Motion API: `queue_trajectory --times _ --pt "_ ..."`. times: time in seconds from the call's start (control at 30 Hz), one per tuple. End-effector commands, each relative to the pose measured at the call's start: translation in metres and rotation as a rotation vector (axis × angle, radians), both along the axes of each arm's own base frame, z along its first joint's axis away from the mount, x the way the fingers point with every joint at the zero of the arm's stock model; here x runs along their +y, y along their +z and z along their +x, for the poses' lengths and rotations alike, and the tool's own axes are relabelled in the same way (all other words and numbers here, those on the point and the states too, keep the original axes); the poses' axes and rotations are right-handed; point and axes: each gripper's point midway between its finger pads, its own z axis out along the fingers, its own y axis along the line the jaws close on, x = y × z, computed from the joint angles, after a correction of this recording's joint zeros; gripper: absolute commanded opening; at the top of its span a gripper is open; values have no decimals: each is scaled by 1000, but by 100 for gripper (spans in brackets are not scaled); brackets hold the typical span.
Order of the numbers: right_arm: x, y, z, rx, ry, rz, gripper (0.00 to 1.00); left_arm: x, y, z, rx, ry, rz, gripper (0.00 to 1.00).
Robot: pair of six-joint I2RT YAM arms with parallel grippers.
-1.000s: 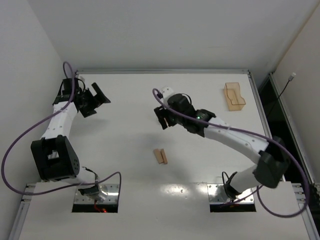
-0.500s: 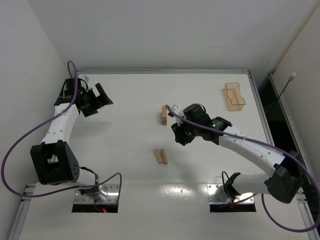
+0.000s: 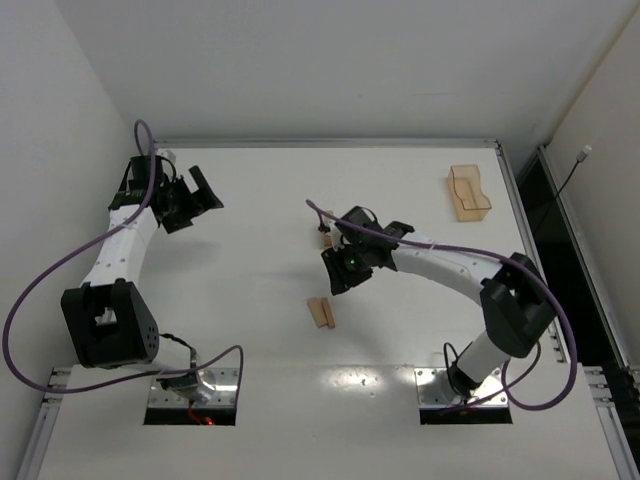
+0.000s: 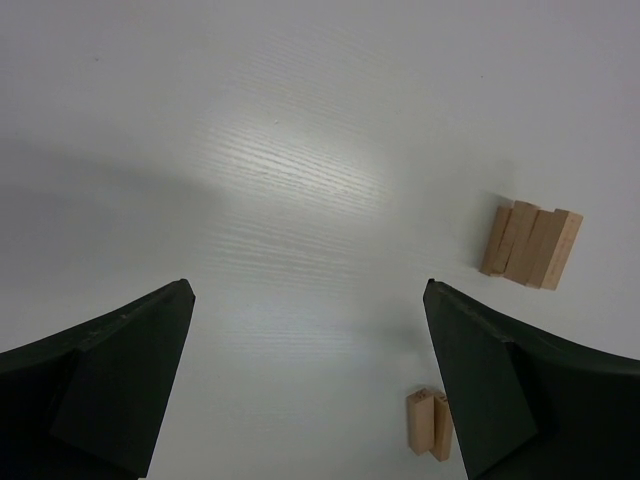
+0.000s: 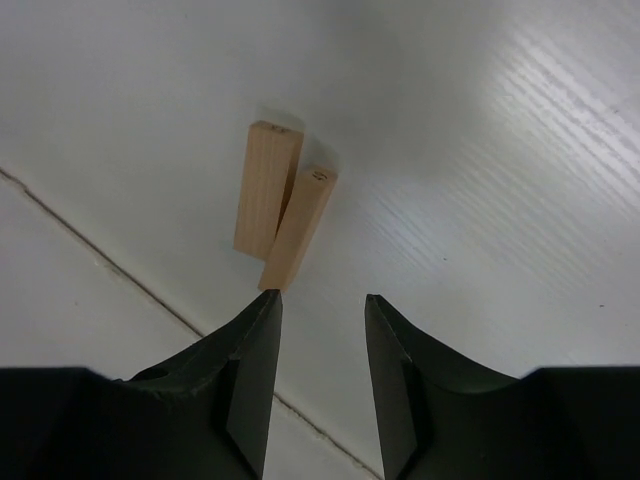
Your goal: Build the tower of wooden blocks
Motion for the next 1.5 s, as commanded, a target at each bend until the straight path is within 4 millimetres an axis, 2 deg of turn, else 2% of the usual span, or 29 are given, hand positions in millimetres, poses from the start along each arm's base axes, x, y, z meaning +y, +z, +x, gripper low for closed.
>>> queue_trajectory --times 0.0,0.17,0.4,0.5,0.6,0.7,0.9,0.97,1.1,1.17,1.2,1.3,1.47 --pt "-4 -15 -2 -59 59 -93 36 4 16 10 -48 12 23 100" --pt "-12 -39 -11 -55 81 -179 32 4 10 11 -41 12 22 100" --pt "4 -60 -16 -28 145 -287 32 4 8 12 -42 12 22 100" --pt "7 -61 -15 -36 152 -294 34 4 8 12 -42 12 22 100" --pt "17 -47 -18 -79 168 -249 35 4 3 10 -35 12 21 100" --pt "17 -45 -22 -102 188 -259 36 2 3 10 -34 12 8 100" --pt "23 -24 -20 -160 198 -234 37 2 0 8 -25 12 6 100" --pt "36 -12 -21 -192 224 -204 39 1 -5 6 -15 12 5 100" --pt "41 -16 -29 -157 239 -198 43 2 -3 8 -24 12 6 100" --pt "41 -26 -33 -124 252 -207 43 2 -3 8 -24 12 6 100" --pt "44 -23 -31 -130 251 -200 43 2 -3 8 -24 12 6 100" --pt "41 -33 -34 -96 248 -233 43 3 -4 8 -23 18 13 100" --pt "34 -40 -26 -91 214 -259 43 3 -4 8 -21 25 6 100"
